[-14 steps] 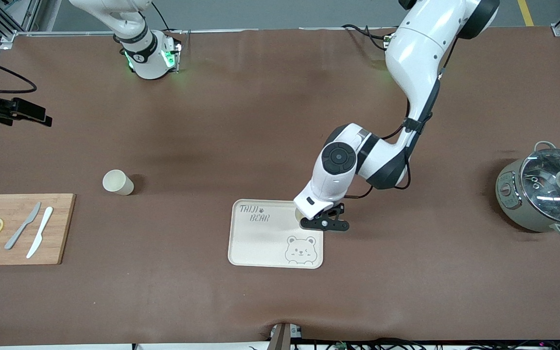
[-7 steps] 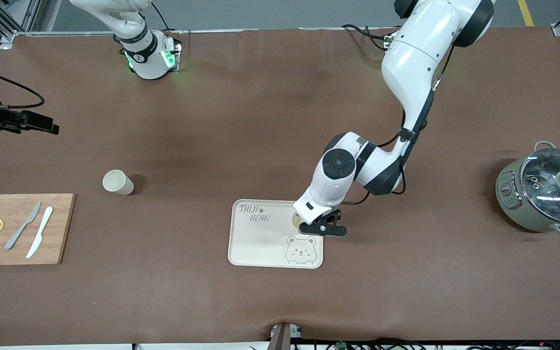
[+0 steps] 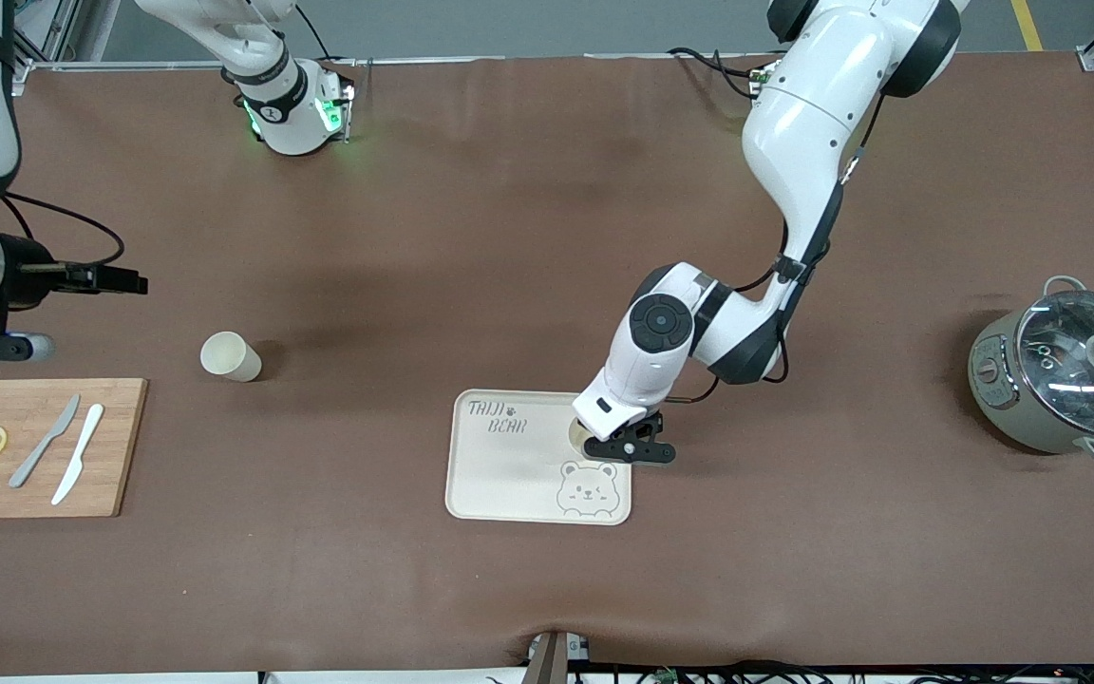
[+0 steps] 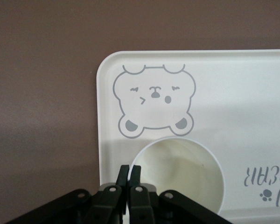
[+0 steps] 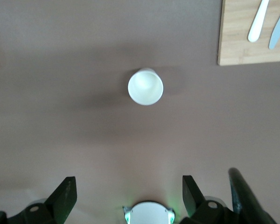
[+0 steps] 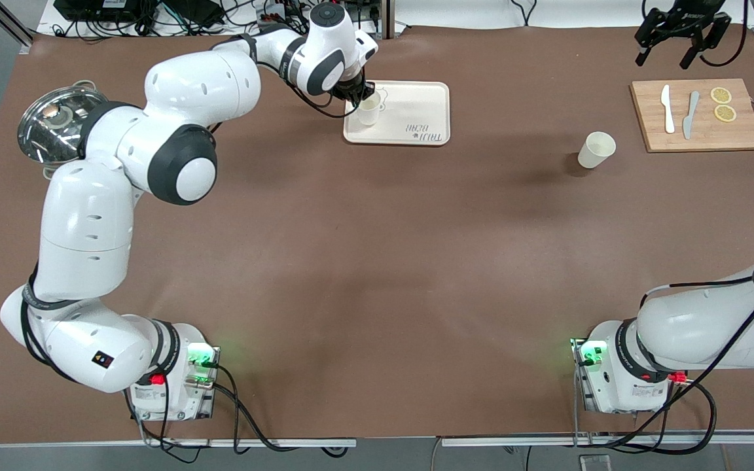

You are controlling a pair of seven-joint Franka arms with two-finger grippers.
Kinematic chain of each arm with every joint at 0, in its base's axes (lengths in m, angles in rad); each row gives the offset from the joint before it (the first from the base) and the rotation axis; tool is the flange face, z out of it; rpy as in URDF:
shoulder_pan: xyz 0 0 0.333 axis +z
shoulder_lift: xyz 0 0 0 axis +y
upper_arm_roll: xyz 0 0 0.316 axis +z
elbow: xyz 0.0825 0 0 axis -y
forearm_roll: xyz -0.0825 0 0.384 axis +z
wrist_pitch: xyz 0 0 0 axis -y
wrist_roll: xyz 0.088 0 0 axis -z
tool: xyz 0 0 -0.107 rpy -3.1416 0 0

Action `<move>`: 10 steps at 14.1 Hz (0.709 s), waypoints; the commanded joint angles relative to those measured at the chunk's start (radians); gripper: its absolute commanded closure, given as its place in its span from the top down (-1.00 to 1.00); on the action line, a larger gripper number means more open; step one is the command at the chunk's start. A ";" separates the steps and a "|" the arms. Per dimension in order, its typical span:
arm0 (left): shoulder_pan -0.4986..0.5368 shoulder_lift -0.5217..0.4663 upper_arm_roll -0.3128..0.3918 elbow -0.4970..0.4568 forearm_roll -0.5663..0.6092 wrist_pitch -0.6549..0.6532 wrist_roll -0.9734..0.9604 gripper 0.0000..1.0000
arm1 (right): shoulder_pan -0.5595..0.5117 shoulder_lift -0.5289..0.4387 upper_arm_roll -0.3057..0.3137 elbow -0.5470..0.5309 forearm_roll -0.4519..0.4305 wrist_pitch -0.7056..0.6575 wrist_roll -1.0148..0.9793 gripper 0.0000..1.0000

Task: Place white IKEA cup upright on tray with both arms
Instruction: 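Set the cup on the tray while the right gripper reaches the other cup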

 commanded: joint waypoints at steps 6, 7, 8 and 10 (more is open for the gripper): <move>-0.013 0.029 0.011 0.024 0.013 0.028 -0.032 -1.00 | 0.000 -0.001 0.007 -0.189 0.003 0.305 0.012 1.00; -0.015 0.030 0.011 0.024 0.013 0.036 -0.035 -1.00 | 0.000 0.005 0.008 -0.219 0.003 0.360 0.012 1.00; -0.015 0.030 0.011 0.023 0.013 0.045 -0.035 -1.00 | 0.002 0.007 0.007 -0.253 0.003 0.410 0.010 1.00; -0.015 0.030 0.011 0.023 0.013 0.046 -0.036 -0.46 | -0.001 0.008 0.005 -0.284 -0.008 0.443 0.009 1.00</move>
